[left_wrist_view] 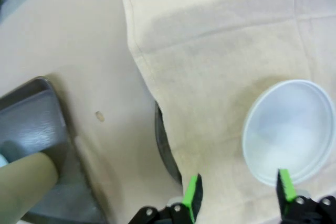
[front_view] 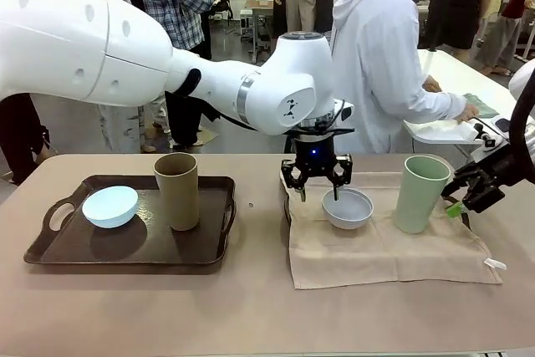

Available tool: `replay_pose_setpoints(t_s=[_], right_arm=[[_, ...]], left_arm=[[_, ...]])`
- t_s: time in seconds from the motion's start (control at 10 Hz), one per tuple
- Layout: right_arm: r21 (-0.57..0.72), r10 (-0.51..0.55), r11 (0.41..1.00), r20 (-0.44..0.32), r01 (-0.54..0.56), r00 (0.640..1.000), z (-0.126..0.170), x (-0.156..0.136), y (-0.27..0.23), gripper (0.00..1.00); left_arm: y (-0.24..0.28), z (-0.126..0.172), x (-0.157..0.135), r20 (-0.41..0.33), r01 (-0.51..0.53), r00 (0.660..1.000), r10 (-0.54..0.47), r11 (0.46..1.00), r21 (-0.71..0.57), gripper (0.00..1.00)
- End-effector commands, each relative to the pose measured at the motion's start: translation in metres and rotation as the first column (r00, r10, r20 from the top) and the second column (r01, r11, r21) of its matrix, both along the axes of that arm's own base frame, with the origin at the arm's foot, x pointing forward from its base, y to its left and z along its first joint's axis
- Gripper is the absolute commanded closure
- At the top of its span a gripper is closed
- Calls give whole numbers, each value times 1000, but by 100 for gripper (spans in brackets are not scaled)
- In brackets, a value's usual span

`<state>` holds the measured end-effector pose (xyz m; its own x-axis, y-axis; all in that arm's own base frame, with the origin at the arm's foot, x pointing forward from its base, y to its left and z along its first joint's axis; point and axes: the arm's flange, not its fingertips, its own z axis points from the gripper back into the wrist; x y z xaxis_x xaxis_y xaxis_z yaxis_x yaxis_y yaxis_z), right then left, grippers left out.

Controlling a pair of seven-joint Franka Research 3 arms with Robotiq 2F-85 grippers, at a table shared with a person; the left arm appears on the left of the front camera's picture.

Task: Set up a tray with a mat and arrange the tableware.
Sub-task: Place the Picnic Bowl and Reusable plastic cup back onto the Handle tray in front of the human's position.

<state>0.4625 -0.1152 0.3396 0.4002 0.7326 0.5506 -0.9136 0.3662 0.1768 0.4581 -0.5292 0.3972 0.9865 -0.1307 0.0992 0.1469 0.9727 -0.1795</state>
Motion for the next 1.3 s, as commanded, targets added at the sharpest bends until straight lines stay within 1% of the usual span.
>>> replay_pose_setpoints(t_s=[0.0, 0.1, 0.2, 0.3, 0.5, 0.6, 0.8, 0.9, 1.0, 1.1, 1.2], right_arm=[[-137, -159, 980, -91, 146, 983, 35, -15, 13, 0], [-205, -265, 949, -102, 240, 959, 59, -15, 17, 0], [-284, -393, 890, -83, 356, 916, 77, -17, 26, 0], [-330, -476, 841, -76, 429, 876, 95, -20, 37, 0], [-346, -590, 771, -71, 535, 804, 133, -28, 58, 0], [-365, -610, 756, -95, 543, 786, 145, -36, 72, 0], [-374, -626, 747, -116, 550, 772, 164, -49, 101, 0], [-433, -667, 695, -93, 573, 739, 177, -57, 122, 0], [-422, -669, 698, -96, 578, 737, 196, -69, 142, 0], [-403, -665, 711, -118, 576, 738, 207, -78, 156, 0], [-420, -689, 680, -88, 601, 719, 211, -81, 164, 0]], left_arm=[[32, 17, -23, 34, 39, 999, -38, 999, -7, 17], [42, 30, -29, 62, 79, 995, -80, 997, 10, 0], [52, 43, -36, 84, 93, 992, -96, 995, 35, 0], [62, 57, -45, 91, 105, 990, -108, 994, 38, 0], [80, 80, -55, 120, 95, 988, -102, 993, 63, 0], [91, 95, -62, 128, 85, 987, -95, 993, 81, 0], [109, 119, -70, 143, 57, 987, -76, 990, 128, 0], [118, 128, -71, 148, 42, 987, -64, 988, 146, 0], [126, 137, -74, 149, 29, 987, -54, 986, 165, 0], [134, 148, -77, 153, 24, 987, -53, 982, 185, 0], [142, 157, -79, 158, 13, 986, -46, 979, 205, 0]])
